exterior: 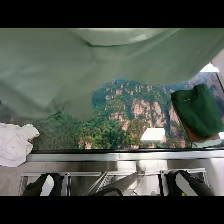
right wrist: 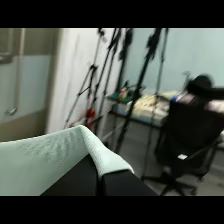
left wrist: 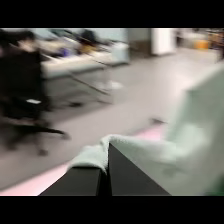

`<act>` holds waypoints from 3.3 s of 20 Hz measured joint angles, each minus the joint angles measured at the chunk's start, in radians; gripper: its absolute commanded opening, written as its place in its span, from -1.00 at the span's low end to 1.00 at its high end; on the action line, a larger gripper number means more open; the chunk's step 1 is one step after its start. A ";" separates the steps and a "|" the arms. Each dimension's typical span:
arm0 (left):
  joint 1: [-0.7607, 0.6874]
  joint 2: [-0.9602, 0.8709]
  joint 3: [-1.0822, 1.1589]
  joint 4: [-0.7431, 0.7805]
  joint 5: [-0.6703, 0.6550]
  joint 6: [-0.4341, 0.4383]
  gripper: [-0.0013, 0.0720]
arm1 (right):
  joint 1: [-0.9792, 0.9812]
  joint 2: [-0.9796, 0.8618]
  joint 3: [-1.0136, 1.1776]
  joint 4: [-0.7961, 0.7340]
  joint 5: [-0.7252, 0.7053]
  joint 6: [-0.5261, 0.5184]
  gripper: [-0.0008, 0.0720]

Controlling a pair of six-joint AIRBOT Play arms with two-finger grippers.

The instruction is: Fold the shirts.

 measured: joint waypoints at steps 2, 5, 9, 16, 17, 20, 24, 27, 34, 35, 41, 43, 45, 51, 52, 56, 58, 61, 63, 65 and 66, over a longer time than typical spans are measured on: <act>0.100 0.037 0.005 0.049 0.016 -0.034 -0.93 | 0.000 -0.014 0.024 -0.026 -0.012 -0.002 -0.94; 0.138 0.023 -0.080 0.047 0.011 -0.047 -0.93 | 0.002 -0.116 0.034 -0.045 0.032 0.032 -0.94; -0.023 -0.135 -0.249 0.097 -0.037 -0.009 -0.93 | 0.038 -0.345 -0.004 -0.010 0.159 0.058 -0.94; -0.303 -0.615 -0.437 0.397 0.087 0.019 -0.93 | 0.120 -0.779 -0.195 -0.055 0.147 0.070 -0.94; -0.311 -0.686 -0.427 0.430 0.104 0.014 -0.93 | 0.124 -0.834 -0.208 -0.056 0.122 0.072 -0.94; -0.316 -0.883 -0.335 0.486 0.140 -0.016 -0.93 | 0.130 -0.972 -0.225 -0.051 0.026 0.073 -0.94; -0.316 -1.056 -0.156 0.541 0.131 -0.066 -0.93 | 0.129 -1.062 -0.196 -0.029 -0.073 0.073 -0.94; -0.318 -1.122 -0.035 0.629 0.070 -0.132 -0.93 | 0.126 -1.083 -0.153 -0.029 -0.085 0.072 -0.94; -0.325 -1.177 0.074 0.743 -0.069 -0.188 -0.93 | 0.126 -1.095 -0.114 -0.151 -0.019 0.087 -0.94; -0.326 -1.186 0.077 0.749 -0.088 -0.190 -0.93 | 0.126 -1.097 -0.114 -0.170 -0.009 0.092 -0.94; -0.338 -1.216 0.049 0.838 -0.146 -0.249 -0.93 | 0.138 -1.107 -0.112 -0.213 0.009 0.108 -0.93; -0.348 -1.218 0.037 0.861 -0.135 -0.260 -0.92 | 0.141 -1.108 -0.112 -0.220 0.005 0.108 -0.83; -0.361 -1.219 0.032 0.889 -0.120 -0.265 -0.91 | 0.141 -1.109 -0.112 -0.232 -0.004 0.108 0.00; -0.393 -1.191 0.027 0.896 -0.122 -0.285 0.73 | 0.125 -1.039 -0.110 -0.232 0.064 0.111 0.02; -0.391 -1.178 0.027 0.896 -0.133 -0.293 0.73 | 0.113 -1.015 -0.110 -0.232 0.086 0.116 0.02; -0.354 -1.094 0.010 0.890 -0.260 -0.346 0.73 | 0.034 -0.919 -0.112 -0.238 0.228 0.155 0.02; -0.332 -1.021 -0.060 0.873 -0.325 -0.378 0.65 | -0.007 -0.898 -0.128 -0.248 0.334 0.177 0.02; -0.307 -0.859 -0.286 0.864 -0.360 -0.426 0.65 | -0.039 -0.885 -0.202 -0.281 0.444 0.201 0.02; -0.304 -0.729 -0.495 0.854 -0.370 -0.451 0.65 | -0.044 -0.880 -0.262 -0.294 0.481 0.205 0.02; -0.303 -0.609 -0.703 0.854 -0.367 -0.477 0.65 | -0.045 -0.879 -0.315 -0.303 0.503 0.204 0.02; -0.303 -0.552 -0.805 0.854 -0.359 -0.491 0.65 | -0.047 -0.877 -0.335 -0.306 0.509 0.200 0.02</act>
